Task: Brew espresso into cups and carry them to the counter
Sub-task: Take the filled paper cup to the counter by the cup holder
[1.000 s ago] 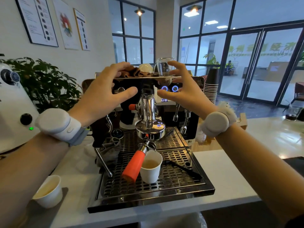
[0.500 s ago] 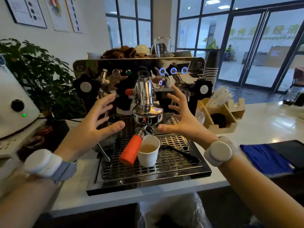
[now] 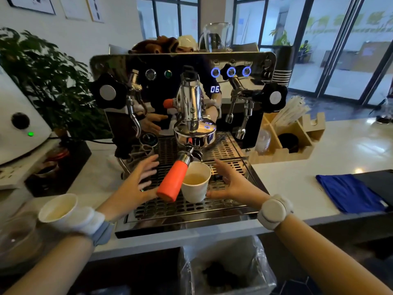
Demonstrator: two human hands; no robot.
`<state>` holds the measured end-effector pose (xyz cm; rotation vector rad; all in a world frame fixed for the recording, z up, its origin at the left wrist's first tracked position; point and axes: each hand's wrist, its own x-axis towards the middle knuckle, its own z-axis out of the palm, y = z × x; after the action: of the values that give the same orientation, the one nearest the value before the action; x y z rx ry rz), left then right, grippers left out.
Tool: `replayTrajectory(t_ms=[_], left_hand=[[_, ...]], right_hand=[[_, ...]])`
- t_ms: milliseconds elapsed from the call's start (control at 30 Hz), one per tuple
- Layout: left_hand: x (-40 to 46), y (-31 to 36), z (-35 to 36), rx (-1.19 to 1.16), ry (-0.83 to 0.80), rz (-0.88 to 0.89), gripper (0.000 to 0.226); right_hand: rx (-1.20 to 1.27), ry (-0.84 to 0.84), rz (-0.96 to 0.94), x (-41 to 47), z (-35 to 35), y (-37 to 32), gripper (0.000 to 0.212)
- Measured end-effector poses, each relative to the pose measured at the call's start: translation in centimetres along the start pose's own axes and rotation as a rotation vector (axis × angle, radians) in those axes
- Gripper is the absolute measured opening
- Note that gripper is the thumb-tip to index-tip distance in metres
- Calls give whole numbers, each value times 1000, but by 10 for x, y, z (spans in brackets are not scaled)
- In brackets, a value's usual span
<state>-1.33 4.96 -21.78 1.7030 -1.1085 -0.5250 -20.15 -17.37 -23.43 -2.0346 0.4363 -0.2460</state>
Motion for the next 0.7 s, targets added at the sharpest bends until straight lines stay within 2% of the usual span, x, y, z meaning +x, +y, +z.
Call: replayTrajectory(t_ms=[100,167,333,433,700], left_hand=[[7,-14,13,96,-66,-53,105],[10,-19,25,77,-79,-77,113],[14,-9,46,27,-134,-67,74],[19,-4,51,8,-163,-42,66],[30,-9,55,-9,-59,-13,59]], right_hand=[[3,-17,-9,2,9,5,90],[49,-23,-18,3,14,4,83],[106,-2,7,10,22,4,73],[141,31,23,13,26,3,66],[156,93,9,11,30,0,68]])
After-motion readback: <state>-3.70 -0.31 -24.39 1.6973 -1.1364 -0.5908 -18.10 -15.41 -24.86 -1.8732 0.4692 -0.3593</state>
